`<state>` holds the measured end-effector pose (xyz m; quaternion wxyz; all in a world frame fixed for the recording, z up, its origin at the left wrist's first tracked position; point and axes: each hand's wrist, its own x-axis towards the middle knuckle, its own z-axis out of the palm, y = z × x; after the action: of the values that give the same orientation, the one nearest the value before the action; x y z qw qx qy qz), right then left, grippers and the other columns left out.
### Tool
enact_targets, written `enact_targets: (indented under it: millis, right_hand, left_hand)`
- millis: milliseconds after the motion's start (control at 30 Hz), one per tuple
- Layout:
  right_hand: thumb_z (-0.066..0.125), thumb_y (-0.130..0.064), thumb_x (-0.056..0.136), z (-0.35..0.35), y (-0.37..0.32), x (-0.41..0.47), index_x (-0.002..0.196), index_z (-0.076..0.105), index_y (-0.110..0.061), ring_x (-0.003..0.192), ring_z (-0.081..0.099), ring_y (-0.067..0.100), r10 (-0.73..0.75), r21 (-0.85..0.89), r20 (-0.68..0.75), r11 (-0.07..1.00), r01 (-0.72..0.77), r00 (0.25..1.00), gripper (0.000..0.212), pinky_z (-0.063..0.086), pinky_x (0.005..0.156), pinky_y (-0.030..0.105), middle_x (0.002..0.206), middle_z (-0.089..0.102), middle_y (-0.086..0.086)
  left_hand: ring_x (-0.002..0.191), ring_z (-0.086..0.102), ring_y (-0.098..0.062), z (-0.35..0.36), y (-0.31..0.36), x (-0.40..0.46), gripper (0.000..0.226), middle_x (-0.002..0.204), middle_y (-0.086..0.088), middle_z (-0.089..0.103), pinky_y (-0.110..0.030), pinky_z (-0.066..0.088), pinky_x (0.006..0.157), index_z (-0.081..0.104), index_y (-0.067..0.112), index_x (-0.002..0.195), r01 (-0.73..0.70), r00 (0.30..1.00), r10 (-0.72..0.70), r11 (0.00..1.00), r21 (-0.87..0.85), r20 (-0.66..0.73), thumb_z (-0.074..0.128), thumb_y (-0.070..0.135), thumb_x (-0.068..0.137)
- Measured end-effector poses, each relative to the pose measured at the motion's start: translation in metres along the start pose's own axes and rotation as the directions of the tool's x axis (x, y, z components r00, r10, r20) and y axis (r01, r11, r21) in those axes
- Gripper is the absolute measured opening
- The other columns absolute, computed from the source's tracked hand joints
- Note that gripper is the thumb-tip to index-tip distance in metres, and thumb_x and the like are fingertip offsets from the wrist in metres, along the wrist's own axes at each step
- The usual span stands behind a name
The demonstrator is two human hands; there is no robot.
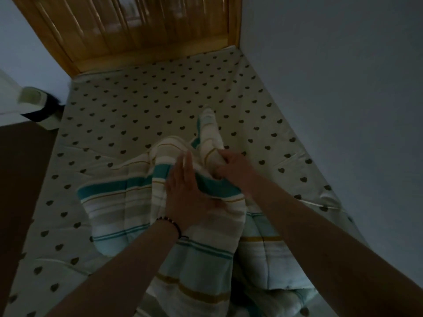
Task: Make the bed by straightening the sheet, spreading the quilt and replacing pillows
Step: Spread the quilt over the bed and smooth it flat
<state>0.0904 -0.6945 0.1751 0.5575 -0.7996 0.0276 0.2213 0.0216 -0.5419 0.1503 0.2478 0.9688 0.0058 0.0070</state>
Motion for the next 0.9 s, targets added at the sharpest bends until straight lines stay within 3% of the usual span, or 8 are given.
enact_targets:
  millis: [67,200,267,334,467,601,734,901]
  right_hand:
    - [0.067,-0.012,0.085,0.001,-0.001,-0.002,0.139,0.055,-0.020,0.118,0.056,0.022,-0.132,-0.146,0.084,0.979,0.143,0.988,0.056,0.048,0.101,0.039,0.125,0.062,0.003]
    - [0.058,-0.016,0.094,-0.026,0.021,0.008,0.135,0.058,-0.007,0.123,0.054,0.024,-0.035,0.184,0.220,0.983,-0.006,0.975,0.042,0.046,0.102,0.027,0.134,0.059,0.011]
    - [0.051,-0.014,0.100,-0.035,0.045,0.022,0.134,0.058,-0.006,0.120,0.055,0.026,0.068,-0.061,0.153,0.996,-0.059,0.986,0.036,0.043,0.096,0.024,0.130,0.059,0.010]
    - [0.051,-0.023,0.101,-0.031,0.076,0.031,0.146,0.044,-0.012,0.135,0.043,0.027,0.127,-0.441,0.122,0.896,-0.061,0.984,0.047,0.032,0.109,0.029,0.148,0.045,0.010]
    - [0.063,-0.060,0.087,0.020,0.101,0.037,0.156,0.020,-0.012,0.140,0.037,0.027,0.171,-0.504,0.155,0.861,-0.071,0.973,0.095,0.030,0.115,0.038,0.155,0.035,0.008]
    - [0.060,-0.059,0.089,0.076,0.112,0.047,0.158,-0.001,-0.007,0.122,0.055,0.030,0.174,-0.661,0.152,0.750,-0.031,0.973,0.105,0.043,0.100,0.040,0.141,0.051,0.014]
    - [0.049,-0.037,0.101,0.095,0.115,0.050,0.125,0.059,-0.011,0.108,0.062,0.028,0.163,-0.759,0.189,0.649,0.039,0.968,0.037,0.046,0.087,0.035,0.120,0.063,0.010]
    - [0.043,-0.026,0.101,0.041,0.080,0.052,0.105,0.063,-0.010,0.096,0.062,0.029,0.048,-0.591,-0.072,0.802,-0.082,0.996,0.026,0.046,0.078,0.036,0.104,0.065,0.010]
  left_hand:
    - [0.143,0.023,-0.020,0.001,0.008,0.015,0.115,0.155,-0.001,0.025,-0.046,0.006,0.118,-0.010,0.018,0.153,-0.063,0.997,0.068,0.984,0.164,-0.027,0.046,0.073,0.069]
    - [0.096,0.064,-0.028,0.008,-0.014,0.037,0.045,0.095,0.000,0.069,-0.046,0.034,0.095,0.057,0.021,0.114,-0.021,0.999,0.026,0.979,0.201,-0.024,0.044,0.046,0.078]
    - [0.090,0.064,-0.032,-0.001,-0.038,0.041,0.028,0.087,-0.007,0.069,-0.044,0.035,0.089,0.064,0.016,0.100,0.104,0.990,-0.087,0.981,0.164,-0.110,0.053,0.033,0.079]
    - [0.098,0.060,-0.036,-0.012,-0.058,0.042,0.029,0.098,-0.015,0.067,-0.037,0.029,0.085,0.063,0.008,0.112,0.279,0.946,-0.263,0.958,0.065,-0.189,0.064,0.010,0.083]
    - [0.106,0.056,-0.040,-0.025,-0.089,0.035,0.052,0.111,-0.022,0.063,-0.037,0.026,0.086,0.053,0.004,0.130,0.411,0.884,-0.411,0.910,-0.049,-0.224,0.069,0.000,0.081]
    - [0.110,0.057,-0.040,-0.022,-0.098,0.021,0.051,0.115,-0.021,0.064,-0.041,0.032,0.092,0.057,0.004,0.126,0.383,0.897,-0.385,0.922,-0.052,-0.218,0.075,0.006,0.078]
    - [0.096,0.064,-0.039,-0.027,-0.107,0.013,0.046,0.102,-0.019,0.069,-0.050,0.048,0.088,0.064,0.006,0.114,0.286,0.940,-0.289,0.957,-0.040,-0.179,0.069,0.026,0.074]
    - [0.087,0.066,-0.037,-0.050,-0.119,0.013,0.029,0.096,-0.016,0.070,-0.041,0.050,0.072,0.069,0.010,0.105,0.199,0.973,-0.174,0.965,0.170,-0.151,0.058,0.028,0.085]
